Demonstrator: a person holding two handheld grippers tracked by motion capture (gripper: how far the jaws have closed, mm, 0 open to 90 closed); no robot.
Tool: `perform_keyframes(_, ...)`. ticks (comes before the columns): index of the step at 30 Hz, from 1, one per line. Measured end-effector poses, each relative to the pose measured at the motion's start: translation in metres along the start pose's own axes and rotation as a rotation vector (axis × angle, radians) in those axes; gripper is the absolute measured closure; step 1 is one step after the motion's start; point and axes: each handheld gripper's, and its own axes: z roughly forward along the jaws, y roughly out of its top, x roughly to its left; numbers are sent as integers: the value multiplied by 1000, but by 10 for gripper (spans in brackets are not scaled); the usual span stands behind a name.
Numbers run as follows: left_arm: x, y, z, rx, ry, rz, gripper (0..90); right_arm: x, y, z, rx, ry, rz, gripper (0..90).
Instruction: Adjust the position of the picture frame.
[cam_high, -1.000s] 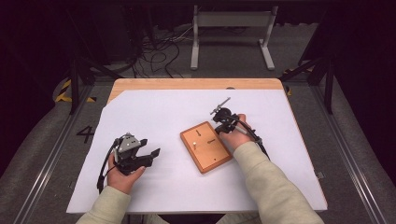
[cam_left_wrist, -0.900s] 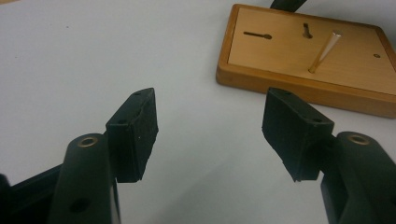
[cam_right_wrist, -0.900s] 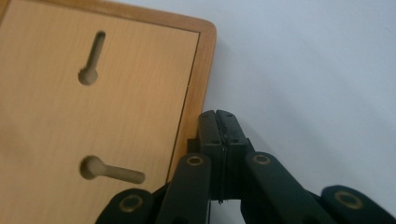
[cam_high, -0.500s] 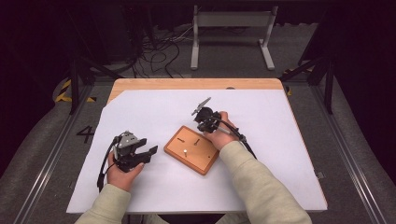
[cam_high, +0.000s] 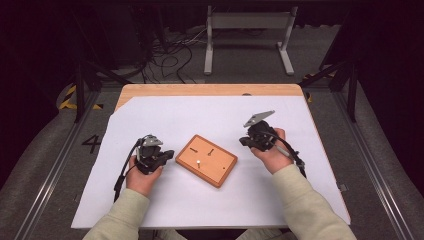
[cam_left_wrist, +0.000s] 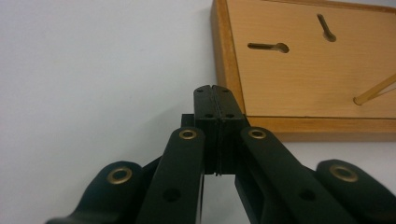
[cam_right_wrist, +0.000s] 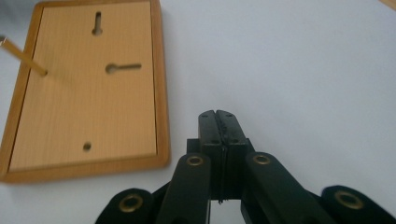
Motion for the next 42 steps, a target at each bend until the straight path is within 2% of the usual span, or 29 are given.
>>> perform_keyframes(1, 0, 0, 3, 7, 13, 28, 897, 0, -7, -5, -7, 0, 4, 900)
perform_keyframes(3, 3, -1, 8, 13, -24, 20, 898, -1, -25, -16, -19, -6, 19, 900)
perform_keyframes(4, 4, -1, 9, 11, -38, 32, 898, -1, -32, -20, -26, -3, 28, 900)
perform_keyframes(5, 4, -1, 10, 12, -40, 36, 900, 0, -41, -26, -39, -4, 37, 900)
perform_keyframes(6, 4, -1, 10, 12, -40, 36, 900, 0, -41, -26, -39, -4, 37, 900)
perform_keyframes(7, 5, 0, 10, 26, -47, 39, 900, 1, -54, -32, -50, 1, 57, 900)
perform_keyframes(12, 9, 2, 12, 61, -79, 37, 900, 5, -72, -39, -84, 16, 88, 900)
perform_keyframes(14, 8, 2, 12, 78, -134, 35, 900, 6, -77, -41, -99, 26, 102, 900)
perform_keyframes(15, 1, 1, 12, 89, -158, 57, 900, 7, -80, -42, -118, 33, 114, 900)
perform_keyframes(16, 1, 1, 12, 89, -158, 57, 900, 8, -82, -43, -127, 34, 121, 900)
perform_keyframes(20, -13, 0, 6, 126, -190, 111, 900, 8, -83, -43, -122, 35, 119, 900)
perform_keyframes(21, -17, -1, 2, 131, -199, 109, 900, 9, -83, -44, -125, 35, 118, 900)
perform_keyframes(23, -21, -2, -3, 119, -203, 136, 900, 9, -83, -44, -126, 35, 117, 900)
perform_keyframes(26, -23, -3, -6, 111, -223, 128, 900, 8, -83, -44, -127, 38, 120, 900)
perform_keyframes(27, -24, -3, -5, 111, -311, 112, 900, 8, -83, -44, -127, 39, 120, 900)
perform_keyframes(28, -33, -5, 1, 145, -343, 136, 900, 8, -83, -44, -127, 40, 116, 900)
perform_keyframes(29, -50, -7, 7, 195, -292, 215, 900, 9, -83, -44, -125, 38, 111, 900)
perform_keyframes(30, -59, -5, 5, 187, -258, 273, 900, 10, -82, -45, -123, 38, 106, 900)
perform_keyframes(32, -67, 1, -3, 148, -257, 294, 900, 13, -81, -46, -129, 45, 95, 900)
perform_keyframes(34, -67, 4, -10, 110, -250, 283, 900, 18, -80, -47, -131, 57, 78, 900)
perform_keyframes(36, -60, 4, -16, 83, -245, 251, 900, 26, -78, -46, -122, 79, 50, 900)
perform_keyframes(39, -48, 4, -21, 47, -228, 195, 900, 43, -75, -40, -104, 131, -5, 900)
perform_keyframes(42, -39, 5, -27, 14, -202, 160, 899, 60, -69, -32, -87, 171, -56, 900)
